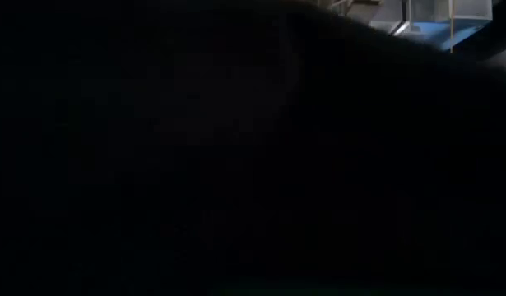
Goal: Fold Laundry from Bin
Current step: Fold the black shirt
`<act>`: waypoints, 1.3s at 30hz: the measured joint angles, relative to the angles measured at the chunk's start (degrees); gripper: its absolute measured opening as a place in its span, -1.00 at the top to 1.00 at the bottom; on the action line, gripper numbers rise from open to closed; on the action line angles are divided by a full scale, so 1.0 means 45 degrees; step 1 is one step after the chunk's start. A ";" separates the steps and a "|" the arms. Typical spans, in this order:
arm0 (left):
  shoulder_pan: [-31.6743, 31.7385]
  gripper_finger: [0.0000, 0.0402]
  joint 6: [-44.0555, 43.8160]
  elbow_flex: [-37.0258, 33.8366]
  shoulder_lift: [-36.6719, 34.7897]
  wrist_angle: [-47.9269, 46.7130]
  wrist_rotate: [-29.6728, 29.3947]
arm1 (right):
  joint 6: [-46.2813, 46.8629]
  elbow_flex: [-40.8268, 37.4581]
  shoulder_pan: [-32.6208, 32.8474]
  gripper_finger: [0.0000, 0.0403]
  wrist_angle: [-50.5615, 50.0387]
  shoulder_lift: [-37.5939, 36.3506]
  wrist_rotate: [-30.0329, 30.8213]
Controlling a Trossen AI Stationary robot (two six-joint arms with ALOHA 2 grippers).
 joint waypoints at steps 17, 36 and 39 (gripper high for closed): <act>0.4508 0.51 0.2102 0.0000 -0.1409 0.0205 -0.4963 | -0.6100 -0.0482 -0.4942 -0.06 -0.4232 -0.2722 0.0028; 0.9362 0.53 0.6421 -0.0005 0.4705 0.3183 -0.5183 | -1.0732 -0.4743 -0.9668 -0.06 -0.1985 -0.1953 -0.0537; 1.0313 0.53 0.6682 0.0003 0.4911 0.3644 -0.5634 | -1.1647 -0.4756 -1.0812 -0.06 -0.2055 -0.1938 -0.0389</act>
